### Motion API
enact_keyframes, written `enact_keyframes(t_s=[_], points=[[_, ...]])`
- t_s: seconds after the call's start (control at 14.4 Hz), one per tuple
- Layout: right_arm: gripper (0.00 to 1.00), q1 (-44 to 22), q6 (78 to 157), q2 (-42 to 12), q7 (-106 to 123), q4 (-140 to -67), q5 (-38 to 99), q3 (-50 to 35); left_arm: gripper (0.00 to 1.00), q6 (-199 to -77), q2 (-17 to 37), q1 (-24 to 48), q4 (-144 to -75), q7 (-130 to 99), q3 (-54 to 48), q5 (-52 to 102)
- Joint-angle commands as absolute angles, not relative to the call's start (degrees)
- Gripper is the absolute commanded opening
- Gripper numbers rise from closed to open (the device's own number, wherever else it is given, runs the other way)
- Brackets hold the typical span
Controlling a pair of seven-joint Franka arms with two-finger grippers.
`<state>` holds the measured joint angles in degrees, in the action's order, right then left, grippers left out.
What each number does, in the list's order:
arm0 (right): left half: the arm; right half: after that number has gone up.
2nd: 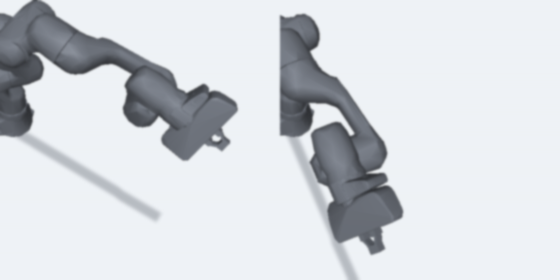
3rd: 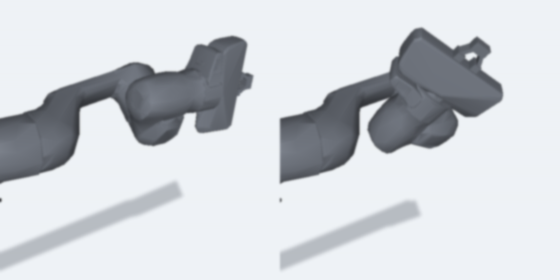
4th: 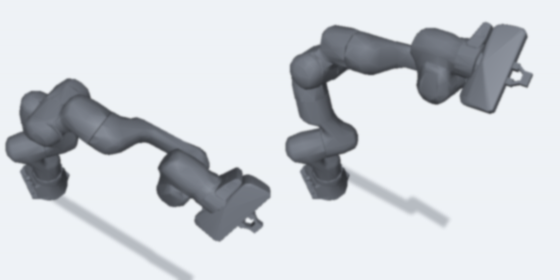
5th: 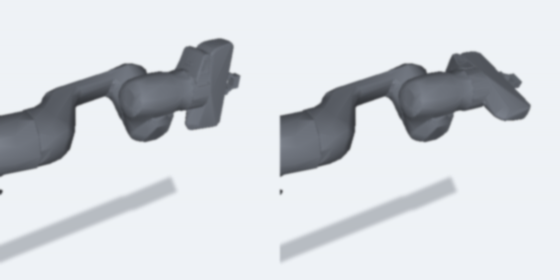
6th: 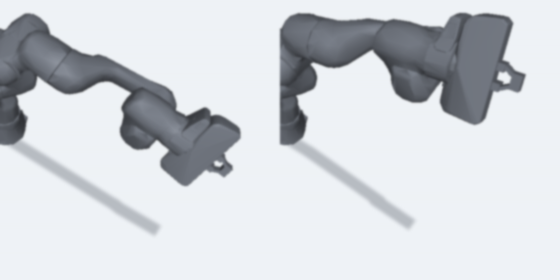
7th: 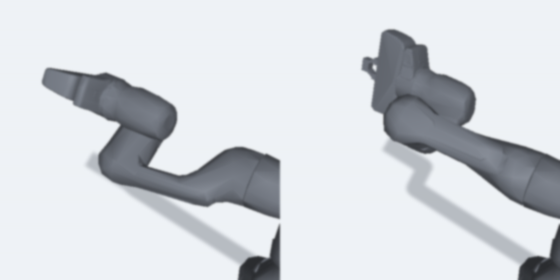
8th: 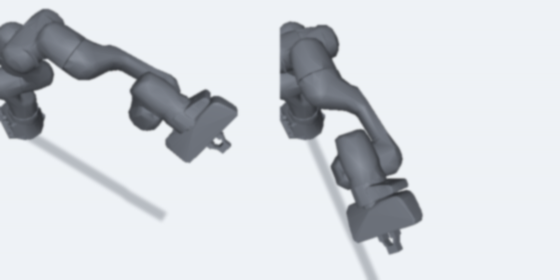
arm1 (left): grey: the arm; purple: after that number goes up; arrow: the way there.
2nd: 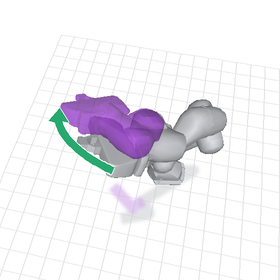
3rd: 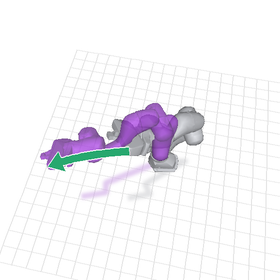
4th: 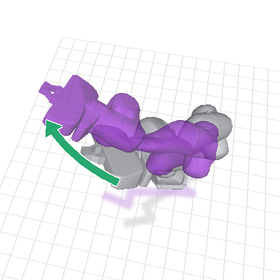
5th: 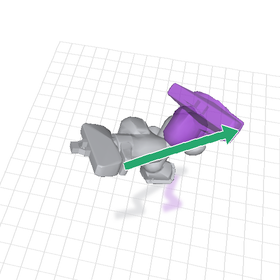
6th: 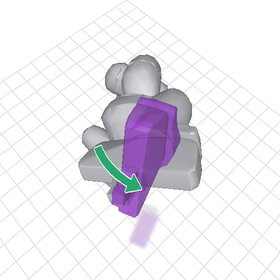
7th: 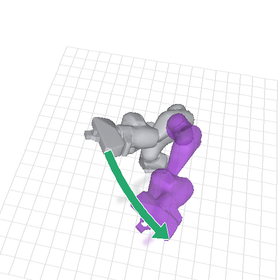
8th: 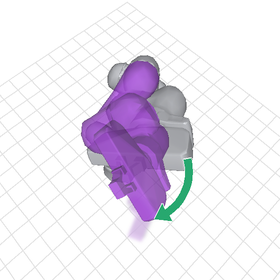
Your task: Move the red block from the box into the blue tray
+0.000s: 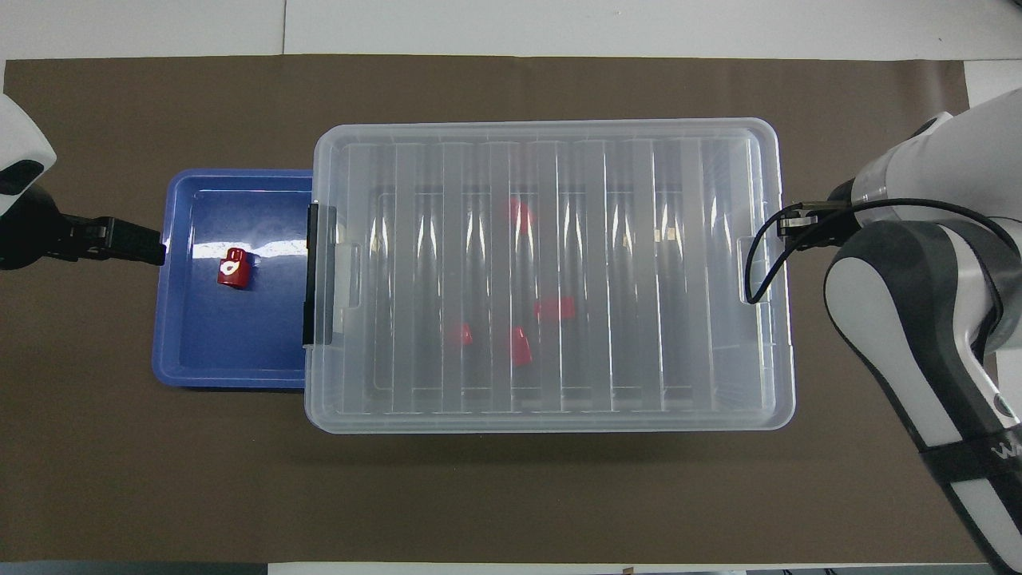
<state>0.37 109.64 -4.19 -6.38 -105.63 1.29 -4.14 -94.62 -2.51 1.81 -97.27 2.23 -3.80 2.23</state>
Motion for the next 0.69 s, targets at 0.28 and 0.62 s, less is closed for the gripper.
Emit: enact_keyframes(t_s=[0.28, 0.62], points=[[1.00, 2.9, 94.3, -2.8, -5.7, -93.6, 1.2, -3.8, 1.00, -92.8, -2.2, 1.8, -94.7, 1.8, -4.0, 0.1], [1.00, 4.4, 85.9, 0.4, -5.4, -89.9, -0.2, -3.7, 1.00, -92.3, -2.5, 1.6, -94.8, 1.8, -3.9, 0.1]])
